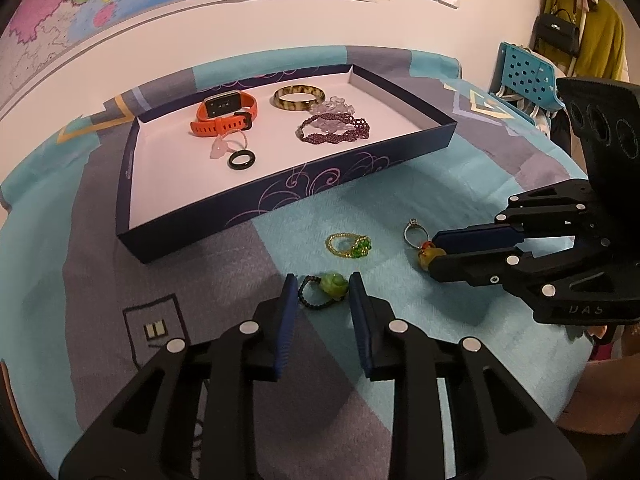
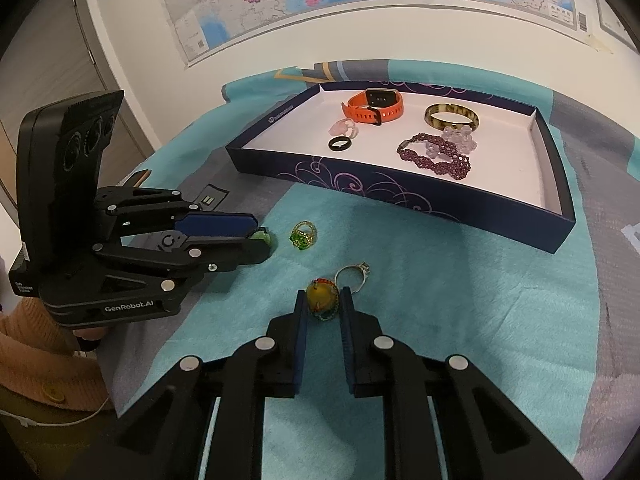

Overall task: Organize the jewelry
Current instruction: 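Grasp the green-stone ring with the left tool while the right tool grasps the yellow bead ring, then lift the green-stone ring with the left tool while the right tool lifts the yellow bead ring, then carry the green-stone ring and yellow bead ring over the box interior, then lower both rings into the box and open both tools to release them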

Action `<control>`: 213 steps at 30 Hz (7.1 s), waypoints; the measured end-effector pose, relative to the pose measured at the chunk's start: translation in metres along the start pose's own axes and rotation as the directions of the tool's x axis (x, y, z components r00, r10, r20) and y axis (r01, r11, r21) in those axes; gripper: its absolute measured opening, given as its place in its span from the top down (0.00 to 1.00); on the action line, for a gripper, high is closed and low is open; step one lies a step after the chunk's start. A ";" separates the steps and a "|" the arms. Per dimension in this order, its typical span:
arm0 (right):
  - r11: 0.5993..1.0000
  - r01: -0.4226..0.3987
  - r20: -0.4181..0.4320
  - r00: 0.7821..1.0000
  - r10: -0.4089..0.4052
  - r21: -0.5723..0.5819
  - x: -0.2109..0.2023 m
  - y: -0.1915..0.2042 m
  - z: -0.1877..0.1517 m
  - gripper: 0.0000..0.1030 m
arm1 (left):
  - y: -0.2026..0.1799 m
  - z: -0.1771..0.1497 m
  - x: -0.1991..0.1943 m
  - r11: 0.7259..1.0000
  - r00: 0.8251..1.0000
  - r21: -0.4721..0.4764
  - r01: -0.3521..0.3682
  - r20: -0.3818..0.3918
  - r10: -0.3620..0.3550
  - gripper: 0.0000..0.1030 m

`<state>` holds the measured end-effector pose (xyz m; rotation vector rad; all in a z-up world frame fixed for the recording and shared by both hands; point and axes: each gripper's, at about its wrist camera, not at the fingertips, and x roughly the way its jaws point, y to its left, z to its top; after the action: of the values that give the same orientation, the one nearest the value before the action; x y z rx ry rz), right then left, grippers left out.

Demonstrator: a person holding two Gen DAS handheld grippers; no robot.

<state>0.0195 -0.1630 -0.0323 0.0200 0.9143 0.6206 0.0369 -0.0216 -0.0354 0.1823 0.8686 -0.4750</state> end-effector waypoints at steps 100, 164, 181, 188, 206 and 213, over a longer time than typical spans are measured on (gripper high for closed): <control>1.000 -0.024 0.130 0.991 0.024 0.000 -0.026 -0.005 0.041 0.86 | 0.004 0.034 -0.031 0.999 0.991 -0.044 0.009 0.134 -0.003 0.74; 1.000 0.002 0.153 0.988 -0.003 0.008 -0.012 -0.037 0.090 0.86 | 0.032 0.075 -0.010 0.995 0.985 -0.081 -0.056 0.159 0.069 0.74; 1.000 0.018 0.140 0.990 -0.018 0.001 0.000 -0.044 0.104 0.86 | 0.036 0.082 0.000 0.994 0.987 -0.085 -0.072 0.140 0.084 0.74; 1.000 0.031 0.128 0.991 -0.030 0.000 0.008 -0.048 0.109 0.86 | 0.038 0.086 0.005 0.994 0.988 -0.084 -0.074 0.132 0.085 0.74; 0.998 0.056 0.105 0.993 -0.056 0.004 0.023 -0.057 0.118 0.86 | 0.043 0.093 0.021 0.991 0.990 -0.101 -0.083 0.102 0.094 0.74; 0.998 0.066 0.097 0.993 -0.066 0.009 0.029 -0.060 0.121 0.86 | 0.043 0.094 0.028 0.991 0.992 -0.105 -0.084 0.087 0.093 0.74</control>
<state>0.1521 -0.1687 0.0049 0.0247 0.8191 0.5509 0.1375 -0.0251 0.0021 0.1044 0.7890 -0.3526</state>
